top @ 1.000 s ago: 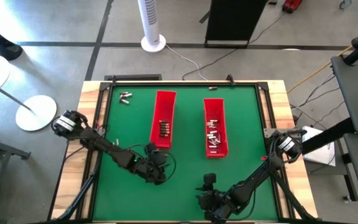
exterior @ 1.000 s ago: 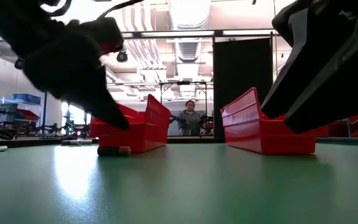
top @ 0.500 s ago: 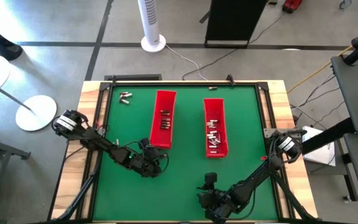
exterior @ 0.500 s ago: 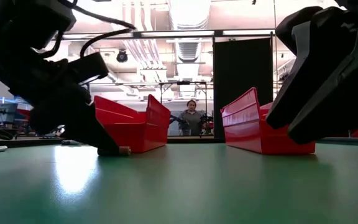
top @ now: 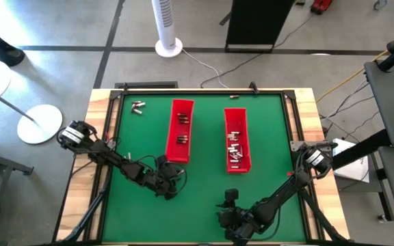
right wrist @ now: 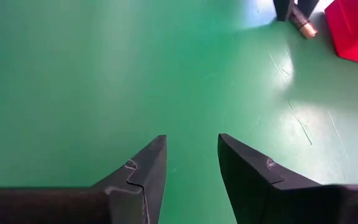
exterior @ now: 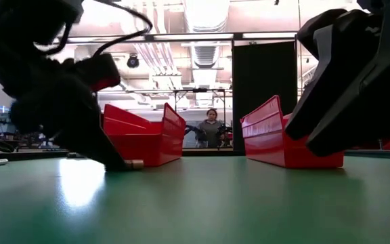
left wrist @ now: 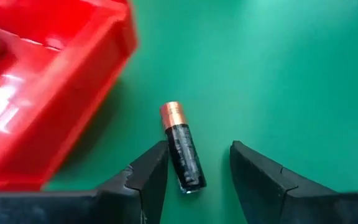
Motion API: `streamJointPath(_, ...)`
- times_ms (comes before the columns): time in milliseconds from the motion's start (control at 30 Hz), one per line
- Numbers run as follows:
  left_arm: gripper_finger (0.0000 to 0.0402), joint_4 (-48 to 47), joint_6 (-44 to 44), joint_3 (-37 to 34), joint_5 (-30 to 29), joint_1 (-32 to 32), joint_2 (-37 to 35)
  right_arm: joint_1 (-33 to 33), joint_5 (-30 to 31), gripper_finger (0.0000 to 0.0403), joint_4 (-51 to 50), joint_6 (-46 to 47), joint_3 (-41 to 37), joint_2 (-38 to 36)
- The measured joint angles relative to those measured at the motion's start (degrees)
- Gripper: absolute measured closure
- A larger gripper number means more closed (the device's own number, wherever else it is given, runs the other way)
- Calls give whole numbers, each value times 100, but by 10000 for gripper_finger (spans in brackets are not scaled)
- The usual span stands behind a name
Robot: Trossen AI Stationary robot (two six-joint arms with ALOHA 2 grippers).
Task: Sort batteries
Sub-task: Put the brown battery into the left red bin
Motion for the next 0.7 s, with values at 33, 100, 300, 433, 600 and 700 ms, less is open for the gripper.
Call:
streamJointPath(33, 249, 1, -44, 49, 53, -14, 0, 0, 0, 268, 0, -1, 0, 0)
streamJointPath(100, 257, 6, -181, 142, 54, -78, 0, 0, -1, 273, 0, -2, 2, 0)
streamJointPath(300, 329, 19, -481, 183, -63, -286, 47, 2, -3, 287, -7, -2, 0, 0)
streamJointPath(433, 360, 88, -567, 346, -210, -397, 387, 0, -6, 293, -22, -2, 0, -2)
streamJointPath(600, 349, 144, -310, 984, -349, -461, 1126, 0, -10, 299, -27, 0, 0, -2)
streamJointPath(700, 331, 10, -100, 1422, -455, -468, 1570, 0, -10, 301, -30, 0, -2, -2)
